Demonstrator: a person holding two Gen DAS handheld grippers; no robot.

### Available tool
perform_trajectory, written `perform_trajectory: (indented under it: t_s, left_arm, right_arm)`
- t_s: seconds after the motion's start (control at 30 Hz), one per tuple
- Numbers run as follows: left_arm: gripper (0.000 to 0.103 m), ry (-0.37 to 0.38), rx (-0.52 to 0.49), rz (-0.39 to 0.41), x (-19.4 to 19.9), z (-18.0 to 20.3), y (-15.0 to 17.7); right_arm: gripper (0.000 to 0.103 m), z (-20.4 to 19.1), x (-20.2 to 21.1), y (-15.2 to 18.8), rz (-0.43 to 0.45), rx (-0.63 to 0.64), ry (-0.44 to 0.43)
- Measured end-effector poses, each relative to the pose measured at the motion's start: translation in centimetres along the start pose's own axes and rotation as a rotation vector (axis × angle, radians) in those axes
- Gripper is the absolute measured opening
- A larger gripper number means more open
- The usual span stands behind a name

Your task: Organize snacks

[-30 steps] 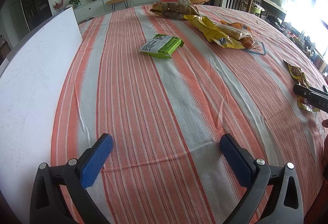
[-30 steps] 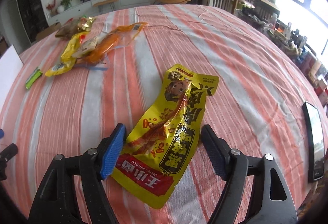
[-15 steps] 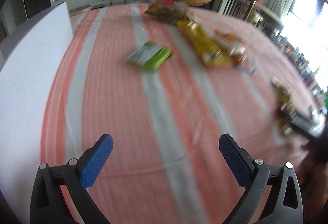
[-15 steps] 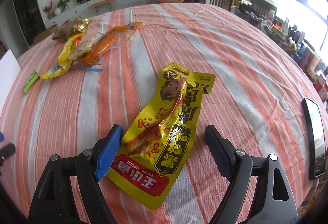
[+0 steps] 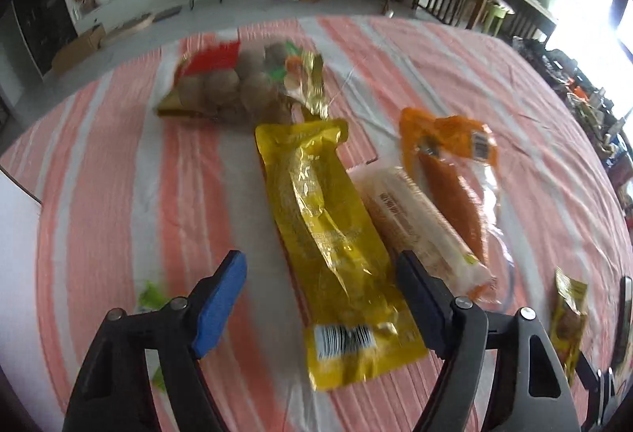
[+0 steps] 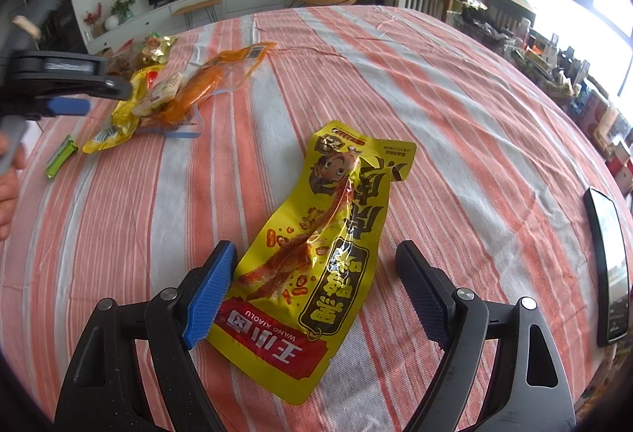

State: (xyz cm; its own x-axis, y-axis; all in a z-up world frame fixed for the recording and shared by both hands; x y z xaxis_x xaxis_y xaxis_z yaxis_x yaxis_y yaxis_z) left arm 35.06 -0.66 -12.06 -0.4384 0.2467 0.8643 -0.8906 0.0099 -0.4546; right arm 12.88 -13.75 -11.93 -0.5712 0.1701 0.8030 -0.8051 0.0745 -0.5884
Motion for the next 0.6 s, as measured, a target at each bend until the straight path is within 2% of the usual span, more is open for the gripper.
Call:
perform_trajectory:
  t_s: [0.03, 0.07, 0.1, 0.17, 0.27, 0.33, 0.4, 0.5, 0.57, 0.6]
  left_arm:
    - [0.073, 0.011, 0.006, -0.001, -0.5, -0.1, 0.1]
    - [0.054, 0.004, -0.012, 0.025, -0.4, 0.0, 0.3]
    - [0.050, 0.009, -0.045, 0.048, -0.2, 0.3, 0.6]
    - [0.047, 0.000, -0.087, 0.059, 0.7, 0.5, 1.9]
    - [0.047, 0.088, -0.051, 0.055, 3.0, 0.1, 5.7]
    - [0.048, 0.157, -0.025, 0.030, 5.2, -0.1, 10.1]
    - [0.048, 0.187, -0.040, 0.014, 7.5, 0.1, 14.0]
    - [0.055, 0.206, -0.064, 0.006, 10.1, 0.0, 18.3]
    - [0.086, 0.195, -0.079, 0.017, 10.8, -0.5, 19.3]
    - [0.090, 0.170, -0.083, 0.028, 10.9, -0.8, 19.4]
  right_arm:
    - [0.085, 0.0, 0.0, 0.0, 0.000, 0.000, 0.000]
    - [0.085, 0.0, 0.0, 0.0, 0.000, 0.000, 0.001]
    - [0.085, 0.0, 0.0, 0.0, 0.000, 0.000, 0.000]
    - [0.085, 0.0, 0.0, 0.0, 0.000, 0.000, 0.001]
    - [0.086, 0.0, 0.0, 0.0, 0.000, 0.000, 0.000]
    - [0.086, 0.0, 0.0, 0.0, 0.000, -0.001, 0.000]
    - [0.086, 0.0, 0.0, 0.0, 0.000, -0.001, 0.001]
    - [0.086, 0.0, 0.0, 0.1, 0.001, 0.001, -0.003]
    - [0.086, 0.0, 0.0, 0.1, 0.000, 0.001, -0.003]
    - [0.086, 0.0, 0.0, 0.0, 0.001, 0.001, -0.003]
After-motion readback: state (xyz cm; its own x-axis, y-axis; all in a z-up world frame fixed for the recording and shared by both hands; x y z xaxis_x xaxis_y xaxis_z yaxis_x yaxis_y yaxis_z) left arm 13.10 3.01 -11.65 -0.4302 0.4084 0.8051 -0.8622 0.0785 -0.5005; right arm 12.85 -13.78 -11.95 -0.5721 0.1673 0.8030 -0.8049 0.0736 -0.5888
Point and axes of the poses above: each gripper's, at about its wrist camera, not at the fingertips, and x roughly against the way its jaws point, z to its right, y to its underside, the point moved 3 cm from there along -x, roughly the way its jaws point, and after that the axes turned 9 degrees about y, right-handed, at the moved point
